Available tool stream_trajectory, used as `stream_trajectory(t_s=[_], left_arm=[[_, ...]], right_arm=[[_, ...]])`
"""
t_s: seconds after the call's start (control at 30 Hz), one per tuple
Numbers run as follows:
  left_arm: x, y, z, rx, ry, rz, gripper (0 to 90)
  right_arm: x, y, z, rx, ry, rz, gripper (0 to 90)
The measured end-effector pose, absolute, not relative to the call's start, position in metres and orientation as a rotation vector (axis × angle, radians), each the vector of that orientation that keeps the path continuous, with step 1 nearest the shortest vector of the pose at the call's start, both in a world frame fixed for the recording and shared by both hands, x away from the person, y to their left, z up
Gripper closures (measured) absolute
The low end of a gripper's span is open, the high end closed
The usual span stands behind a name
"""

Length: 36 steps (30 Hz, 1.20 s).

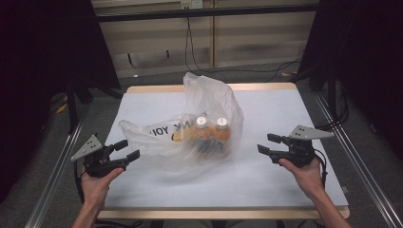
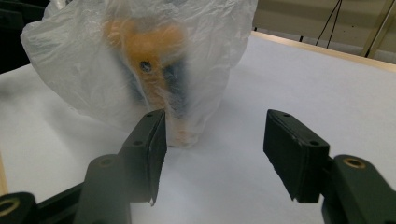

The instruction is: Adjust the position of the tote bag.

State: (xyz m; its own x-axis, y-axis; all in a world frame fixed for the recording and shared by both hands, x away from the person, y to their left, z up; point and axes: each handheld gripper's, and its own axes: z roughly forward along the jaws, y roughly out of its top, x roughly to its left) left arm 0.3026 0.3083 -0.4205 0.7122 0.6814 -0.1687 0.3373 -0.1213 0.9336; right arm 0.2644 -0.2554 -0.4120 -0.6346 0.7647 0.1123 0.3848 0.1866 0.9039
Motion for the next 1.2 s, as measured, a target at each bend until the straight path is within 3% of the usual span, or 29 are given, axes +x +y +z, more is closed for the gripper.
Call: stream_trajectory(t_s=[0.53,0.7,0.83,0.9,1.07,1.13,1.2], left_arm=[[0.327,0.313,-0.394,1.677,0.846,0.389,18.9],[0.333,0.317,-0.402,1.67,0.911,0.366,12.5],[0.338,0.315,-0.416,1.696,0.935,0.326,12.6],[0.34,0.314,-0.418,1.713,0.925,0.309,21.1],[0.337,0.31,-0.416,1.732,0.81,0.298,72.5],[0.335,0.309,-0.414,1.724,0.787,0.299,84.6],[0.332,0.307,-0.41,1.729,0.764,0.287,88.1]], right_arm=[[0.275,-0.251,-0.401,1.068,2.103,1.463,34.9],[0.279,-0.251,-0.395,1.062,2.088,1.475,33.7],[0.281,-0.25,-0.396,1.056,2.093,1.479,33.2],[0.283,-0.248,-0.398,1.05,2.101,1.472,32.8],[0.283,-0.246,-0.4,1.046,2.118,1.461,32.6],[0.283,-0.246,-0.4,1.046,2.12,1.465,32.6],[0.283,-0.246,-0.401,1.049,2.125,1.457,32.6]])
